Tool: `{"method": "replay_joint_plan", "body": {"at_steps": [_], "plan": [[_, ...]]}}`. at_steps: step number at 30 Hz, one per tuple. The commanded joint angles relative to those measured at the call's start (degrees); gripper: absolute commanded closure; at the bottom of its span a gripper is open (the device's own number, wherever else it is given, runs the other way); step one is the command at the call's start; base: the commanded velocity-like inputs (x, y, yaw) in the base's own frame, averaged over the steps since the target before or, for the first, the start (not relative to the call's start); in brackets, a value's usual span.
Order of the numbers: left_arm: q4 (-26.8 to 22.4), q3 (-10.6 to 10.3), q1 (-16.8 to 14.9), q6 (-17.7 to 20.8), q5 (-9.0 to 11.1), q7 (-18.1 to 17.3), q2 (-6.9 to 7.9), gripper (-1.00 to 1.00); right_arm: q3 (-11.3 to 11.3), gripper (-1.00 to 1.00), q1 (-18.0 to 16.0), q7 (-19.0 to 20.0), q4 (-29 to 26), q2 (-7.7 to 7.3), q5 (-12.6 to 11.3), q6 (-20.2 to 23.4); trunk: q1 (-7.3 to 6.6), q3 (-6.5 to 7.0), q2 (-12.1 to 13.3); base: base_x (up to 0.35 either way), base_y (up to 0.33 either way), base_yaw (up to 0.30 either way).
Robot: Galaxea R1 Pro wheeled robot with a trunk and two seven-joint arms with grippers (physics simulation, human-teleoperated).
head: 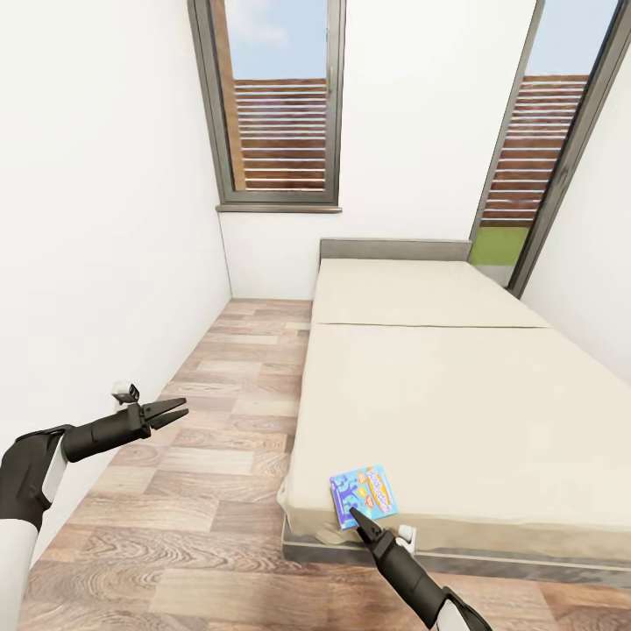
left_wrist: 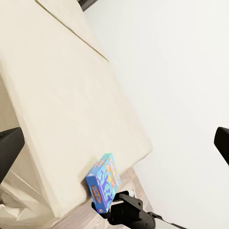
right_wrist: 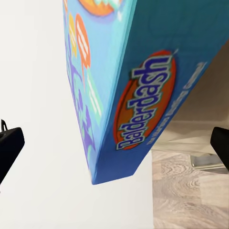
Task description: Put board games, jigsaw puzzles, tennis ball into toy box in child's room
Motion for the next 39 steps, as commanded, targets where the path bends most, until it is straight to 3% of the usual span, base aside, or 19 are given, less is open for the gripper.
{"method": "replay_joint_plan", "body": {"at_steps": [1,39], "plan": [[0.02,0.01,-0.03,0.59,0.01,-0.20,0.00,-1.00,-0.33,-1.00,-0.08,0.17,-0.02,0.08,-0.65,0.20,-0.01,-0.04,-0.02,0.006,0.000,0.000],[0.02,0.01,-0.03,0.59,0.01,-0.19,0.00,-1.00,-0.32,-1.00,-0.06,0.17,-0.03,0.08,-0.65,0.21,-0.01,-0.04,-0.02,0.001,0.012,0.000]]}}
